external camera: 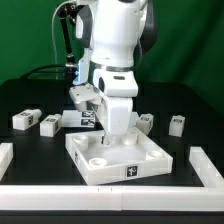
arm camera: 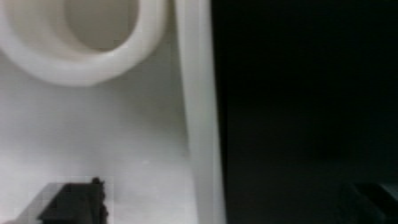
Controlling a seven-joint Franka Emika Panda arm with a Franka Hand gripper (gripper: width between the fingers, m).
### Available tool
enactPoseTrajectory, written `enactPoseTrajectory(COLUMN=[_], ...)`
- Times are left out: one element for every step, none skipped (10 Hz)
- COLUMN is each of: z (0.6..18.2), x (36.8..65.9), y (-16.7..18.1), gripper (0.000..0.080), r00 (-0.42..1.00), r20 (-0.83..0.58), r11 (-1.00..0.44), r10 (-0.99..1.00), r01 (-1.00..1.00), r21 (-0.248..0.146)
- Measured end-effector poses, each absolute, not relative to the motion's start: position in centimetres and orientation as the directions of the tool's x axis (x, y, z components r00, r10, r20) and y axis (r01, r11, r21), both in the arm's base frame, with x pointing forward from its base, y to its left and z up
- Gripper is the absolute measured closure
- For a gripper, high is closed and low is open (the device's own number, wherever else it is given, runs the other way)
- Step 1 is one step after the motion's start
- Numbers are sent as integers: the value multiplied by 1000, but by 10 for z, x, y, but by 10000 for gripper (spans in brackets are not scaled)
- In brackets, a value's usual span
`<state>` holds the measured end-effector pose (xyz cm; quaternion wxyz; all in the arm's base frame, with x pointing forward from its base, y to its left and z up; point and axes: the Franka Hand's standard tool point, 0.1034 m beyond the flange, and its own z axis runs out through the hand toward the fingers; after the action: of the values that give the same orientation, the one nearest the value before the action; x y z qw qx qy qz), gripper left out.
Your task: Assemble square table
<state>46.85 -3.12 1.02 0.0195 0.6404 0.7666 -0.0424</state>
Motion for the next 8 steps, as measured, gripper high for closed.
enactPoseTrajectory(z=[9,9,9,9,8,8,8,9], x=[467,468,468,468,468,468,467,469], y=[-31,-32,-32,-32,-32,-32,-32,-32], gripper=[150,150,285,437,437,608,730,745], r00=[-177,-176,-176,-176,-176,-176,-176,-175], r20=[-83,-83,-83,-83,-83,-83,-83,-83], r11=[174,173,173,173,173,173,173,172], r10=[981,981,981,981,981,981,981,981], r01=[984,984,984,984,984,984,984,984], r21=[-43,-42,-43,-43,-43,-43,-43,-36])
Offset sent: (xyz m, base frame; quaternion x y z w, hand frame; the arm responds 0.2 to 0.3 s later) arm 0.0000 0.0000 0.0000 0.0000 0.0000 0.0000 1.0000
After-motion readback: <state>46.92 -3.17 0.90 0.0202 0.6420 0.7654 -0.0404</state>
